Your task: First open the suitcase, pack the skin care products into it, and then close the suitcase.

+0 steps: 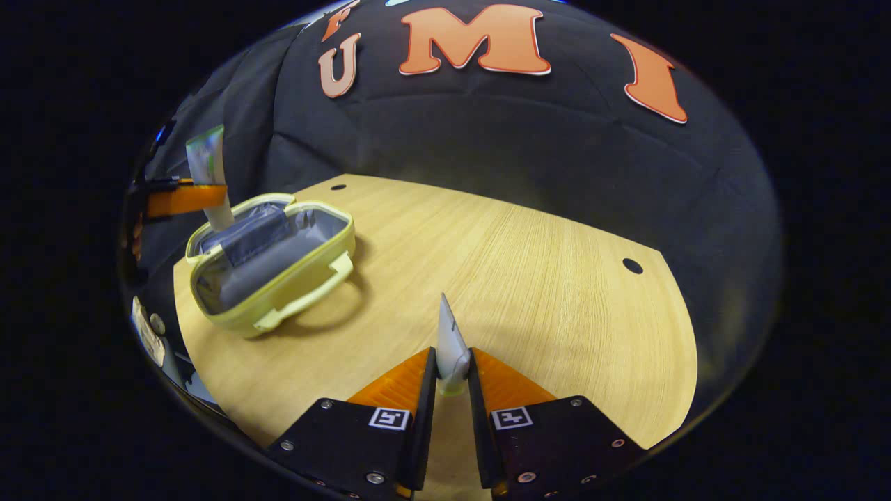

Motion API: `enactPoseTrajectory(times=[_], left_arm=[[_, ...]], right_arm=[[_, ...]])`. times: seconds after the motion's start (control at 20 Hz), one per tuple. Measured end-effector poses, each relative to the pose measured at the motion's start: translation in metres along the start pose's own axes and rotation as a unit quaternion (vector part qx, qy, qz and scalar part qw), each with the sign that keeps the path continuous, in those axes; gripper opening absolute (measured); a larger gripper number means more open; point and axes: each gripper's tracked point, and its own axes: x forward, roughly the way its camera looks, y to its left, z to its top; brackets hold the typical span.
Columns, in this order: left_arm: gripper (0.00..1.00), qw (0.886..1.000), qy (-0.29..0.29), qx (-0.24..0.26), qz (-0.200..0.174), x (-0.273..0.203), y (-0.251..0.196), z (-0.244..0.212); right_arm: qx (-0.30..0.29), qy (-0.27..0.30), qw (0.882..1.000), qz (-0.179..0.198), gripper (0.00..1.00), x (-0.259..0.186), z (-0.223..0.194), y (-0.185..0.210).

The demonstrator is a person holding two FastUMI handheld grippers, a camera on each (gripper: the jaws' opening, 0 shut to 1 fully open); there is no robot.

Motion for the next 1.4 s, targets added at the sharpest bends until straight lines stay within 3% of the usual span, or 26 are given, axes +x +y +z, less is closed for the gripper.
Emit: enactPoseTrajectory(times=[0.2,0.45,0.65,0.85,1.1,1.2,1.4], left_arm=[[0.43,0.999,0.014,0.016,-0.040,0.017,0.019,-0.012],[0.43,0.996,0.028,0.025,-0.082,0.033,0.035,-0.023],[0.43,0.990,0.073,0.032,-0.117,0.045,0.041,-0.051],[0.43,0.977,0.151,0.013,-0.149,0.056,0.043,-0.095],[0.43,0.952,0.238,0.005,-0.194,0.054,0.029,-0.117],[0.43,0.947,0.258,0.015,-0.193,0.059,0.020,-0.112],[0.43,0.946,0.287,0.015,-0.152,0.075,0.009,-0.105]], right_arm=[[-0.002,-0.015,1.000,-0.022,0.29,-0.016,0.028,0.026],[0.001,-0.036,0.999,-0.026,0.29,-0.025,0.066,0.070],[-0.001,-0.050,0.999,-0.021,0.29,-0.026,0.090,0.107],[0.006,-0.042,0.999,0.006,0.29,-0.015,0.093,0.154],[0.007,-0.028,0.999,0.026,0.29,-0.007,0.091,0.187],[0.013,-0.021,0.999,0.031,0.29,-0.002,0.090,0.193],[0.018,-0.001,0.999,0.042,0.29,0.011,0.083,0.204]])
